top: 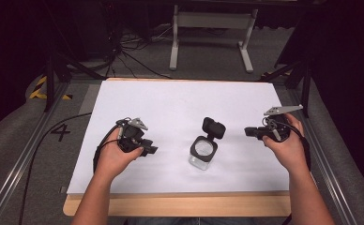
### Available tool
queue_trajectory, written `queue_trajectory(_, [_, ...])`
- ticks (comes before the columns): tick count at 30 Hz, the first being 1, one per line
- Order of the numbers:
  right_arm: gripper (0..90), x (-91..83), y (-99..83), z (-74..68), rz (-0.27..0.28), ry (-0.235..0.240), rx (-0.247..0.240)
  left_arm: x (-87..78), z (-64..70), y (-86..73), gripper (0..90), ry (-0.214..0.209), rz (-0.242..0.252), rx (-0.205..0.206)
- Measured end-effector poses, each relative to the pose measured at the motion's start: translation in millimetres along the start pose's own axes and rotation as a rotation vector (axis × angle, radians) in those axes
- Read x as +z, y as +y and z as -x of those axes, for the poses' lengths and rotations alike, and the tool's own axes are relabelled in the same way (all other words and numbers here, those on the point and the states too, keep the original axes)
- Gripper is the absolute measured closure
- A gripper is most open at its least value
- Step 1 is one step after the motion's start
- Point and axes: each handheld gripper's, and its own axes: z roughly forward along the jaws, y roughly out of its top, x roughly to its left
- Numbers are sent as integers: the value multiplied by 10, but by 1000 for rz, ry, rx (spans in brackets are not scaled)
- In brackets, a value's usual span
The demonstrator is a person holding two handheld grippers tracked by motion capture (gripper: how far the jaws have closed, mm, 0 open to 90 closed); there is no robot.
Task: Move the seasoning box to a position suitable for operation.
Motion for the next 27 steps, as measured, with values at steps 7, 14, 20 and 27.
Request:
queue_trajectory(7, [895, 9, -51, -20, 12, 14, -25, -19, 96, 64, 649, -35, 36, 18])
queue_trajectory(14, [894, 10, -67, 5, 29, -1, -4, 27, 221, 143, 641, -43, 43, 18])
queue_trajectory(20, [897, -29, -74, -25, 48, 64, 16, 53, 309, 182, 691, -87, 29, 45])
queue_trajectory(27, [897, -6, -53, -66, 44, 65, -14, 139, 443, 226, 793, -163, 24, 89])
